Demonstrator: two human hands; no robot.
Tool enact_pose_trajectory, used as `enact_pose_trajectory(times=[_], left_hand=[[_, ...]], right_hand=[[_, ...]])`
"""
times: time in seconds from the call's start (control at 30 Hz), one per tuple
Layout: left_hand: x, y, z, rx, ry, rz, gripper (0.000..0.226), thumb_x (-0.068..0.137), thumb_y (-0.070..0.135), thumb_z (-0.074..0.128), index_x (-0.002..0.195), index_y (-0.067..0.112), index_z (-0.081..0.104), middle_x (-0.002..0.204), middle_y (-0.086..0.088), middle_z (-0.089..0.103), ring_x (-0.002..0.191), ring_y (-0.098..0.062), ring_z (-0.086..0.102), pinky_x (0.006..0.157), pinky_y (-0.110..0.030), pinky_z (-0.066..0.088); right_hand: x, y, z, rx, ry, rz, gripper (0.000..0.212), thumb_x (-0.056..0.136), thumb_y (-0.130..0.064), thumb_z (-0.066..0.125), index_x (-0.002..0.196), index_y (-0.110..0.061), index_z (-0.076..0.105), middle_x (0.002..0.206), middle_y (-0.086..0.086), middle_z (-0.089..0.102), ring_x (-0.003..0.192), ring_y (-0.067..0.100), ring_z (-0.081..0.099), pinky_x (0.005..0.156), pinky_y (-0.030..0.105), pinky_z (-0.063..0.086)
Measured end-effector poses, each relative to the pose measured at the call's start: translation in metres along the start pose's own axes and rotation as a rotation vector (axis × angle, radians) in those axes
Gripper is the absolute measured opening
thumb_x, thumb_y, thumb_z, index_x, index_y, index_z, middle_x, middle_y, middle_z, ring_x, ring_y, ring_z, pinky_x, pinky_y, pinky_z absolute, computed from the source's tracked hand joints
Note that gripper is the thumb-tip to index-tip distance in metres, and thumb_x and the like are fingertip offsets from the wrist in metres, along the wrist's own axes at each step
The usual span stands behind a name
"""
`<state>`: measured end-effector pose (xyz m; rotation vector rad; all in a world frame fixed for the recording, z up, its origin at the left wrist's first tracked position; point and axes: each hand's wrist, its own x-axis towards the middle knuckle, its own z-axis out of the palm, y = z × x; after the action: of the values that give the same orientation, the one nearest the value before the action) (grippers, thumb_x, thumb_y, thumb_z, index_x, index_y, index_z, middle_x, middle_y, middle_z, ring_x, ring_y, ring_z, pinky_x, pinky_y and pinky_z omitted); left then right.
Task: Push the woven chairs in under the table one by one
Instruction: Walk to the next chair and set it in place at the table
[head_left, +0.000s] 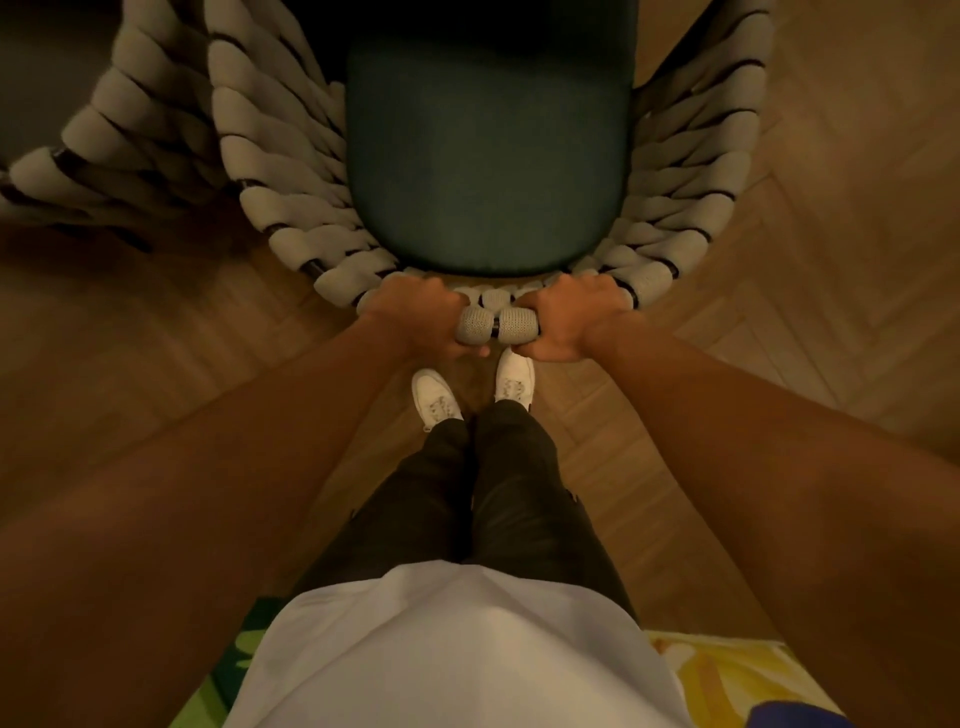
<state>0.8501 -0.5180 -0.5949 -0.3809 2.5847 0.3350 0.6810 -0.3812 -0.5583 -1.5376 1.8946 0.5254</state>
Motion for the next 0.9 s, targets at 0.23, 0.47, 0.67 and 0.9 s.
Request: enact_pose_trajectory(times=[0.23, 0.47, 0.67, 0.9], left_hand=[[0.014, -0.014, -0.018, 0.048, 0.006, 0.004, 0.079, 0.073, 0.091, 0.044, 0.115, 0.028, 0.065, 0.098, 0.000, 0.071, 0.086, -0.023, 0.067, 0.071, -0.033, 0.048], [0.022, -0.021, -0.032, 0.050, -0.012, 0.004, 0.075, 0.075, 0.089, 0.044, 0.114, 0.028, 0.064, 0.098, -0.001, 0.070, 0.083, -0.022, 0.066, 0.072, -0.036, 0.054], [0.017, -0.020, -0.032, -0.011, 0.015, -0.054, 0.072, 0.073, 0.088, 0.050, 0.113, 0.030, 0.064, 0.097, 0.002, 0.070, 0.080, -0.020, 0.066, 0.072, -0.035, 0.054], [-0.003, -0.012, -0.042, -0.131, 0.010, -0.121, 0.064, 0.074, 0.074, 0.060, 0.121, 0.030, 0.062, 0.112, 0.002, 0.069, 0.099, -0.022, 0.064, 0.088, -0.042, 0.052]], right_hand=[[0.019, 0.007, -0.012, 0.012, 0.018, 0.032, 0.054, 0.080, -0.073, 0.055, 0.121, -0.038, 0.063, 0.098, -0.001, 0.066, 0.093, 0.027, 0.064, 0.072, 0.037, 0.040], [0.030, 0.014, -0.019, 0.015, 0.030, 0.049, 0.055, 0.079, -0.075, 0.053, 0.118, -0.038, 0.065, 0.093, -0.002, 0.065, 0.081, 0.023, 0.059, 0.069, 0.036, 0.040], [0.029, 0.010, -0.019, 0.020, -0.005, 0.072, 0.054, 0.079, -0.074, 0.054, 0.113, -0.034, 0.065, 0.088, -0.003, 0.061, 0.078, 0.022, 0.054, 0.074, 0.038, 0.042], [0.022, 0.004, -0.025, 0.093, -0.046, 0.062, 0.054, 0.082, -0.066, 0.058, 0.124, -0.033, 0.062, 0.105, 0.002, 0.068, 0.098, 0.028, 0.065, 0.089, 0.043, 0.050]])
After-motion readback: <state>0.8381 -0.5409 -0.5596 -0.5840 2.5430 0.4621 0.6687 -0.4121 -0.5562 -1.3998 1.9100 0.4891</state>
